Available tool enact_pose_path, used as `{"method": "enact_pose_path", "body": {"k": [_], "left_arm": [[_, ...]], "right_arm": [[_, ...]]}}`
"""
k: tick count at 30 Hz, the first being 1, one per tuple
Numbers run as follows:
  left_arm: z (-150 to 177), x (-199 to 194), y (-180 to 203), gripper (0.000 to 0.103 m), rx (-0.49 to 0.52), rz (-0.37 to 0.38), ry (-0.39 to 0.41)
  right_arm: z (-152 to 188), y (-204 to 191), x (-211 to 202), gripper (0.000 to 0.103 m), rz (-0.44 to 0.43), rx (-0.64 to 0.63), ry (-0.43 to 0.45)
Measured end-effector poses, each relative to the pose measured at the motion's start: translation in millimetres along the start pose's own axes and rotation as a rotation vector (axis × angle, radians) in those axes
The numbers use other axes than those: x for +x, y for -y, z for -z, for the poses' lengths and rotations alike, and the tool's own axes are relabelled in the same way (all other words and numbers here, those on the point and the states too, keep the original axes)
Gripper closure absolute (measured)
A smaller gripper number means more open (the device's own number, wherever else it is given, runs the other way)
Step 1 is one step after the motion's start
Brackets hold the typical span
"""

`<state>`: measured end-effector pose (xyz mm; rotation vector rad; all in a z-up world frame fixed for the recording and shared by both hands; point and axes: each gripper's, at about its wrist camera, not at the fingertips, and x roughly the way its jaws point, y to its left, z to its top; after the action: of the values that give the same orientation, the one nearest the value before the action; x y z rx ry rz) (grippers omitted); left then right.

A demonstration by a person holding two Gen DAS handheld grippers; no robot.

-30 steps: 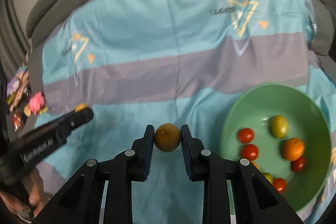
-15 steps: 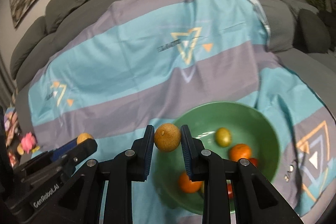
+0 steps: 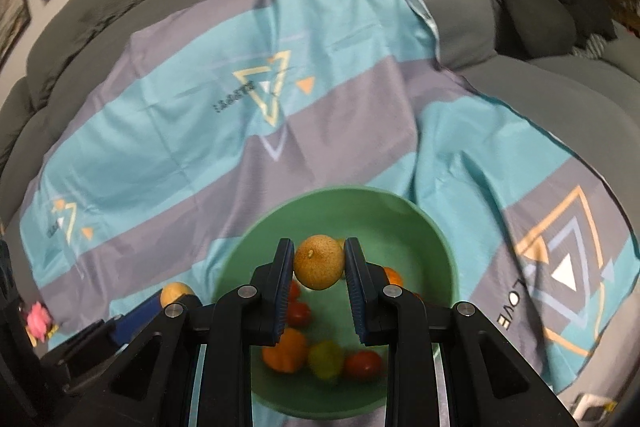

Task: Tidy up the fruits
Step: 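Carry both held yellow fruits over the green bowl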

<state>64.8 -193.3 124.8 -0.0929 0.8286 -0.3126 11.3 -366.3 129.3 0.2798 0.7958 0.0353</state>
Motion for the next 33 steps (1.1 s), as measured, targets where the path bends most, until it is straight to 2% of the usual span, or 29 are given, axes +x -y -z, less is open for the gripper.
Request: {"method": "enact_pose_path", "body": {"k": [4,16,33], "left_arm": [[3,12,3,0.077,-0.004,0.029,-0.039],[10,37,10,0.077,0.014,0.026,-0.108],[12,44,13,0.077,0.017,0.04,-0.136]], "right_arm": [[1,8,7,0.075,0.026,0.02,-0.026],[8,21,35,0.075,0.116,0.034,-0.131],[12,22,48,0.075,0.136,0.03,-0.189]]}}
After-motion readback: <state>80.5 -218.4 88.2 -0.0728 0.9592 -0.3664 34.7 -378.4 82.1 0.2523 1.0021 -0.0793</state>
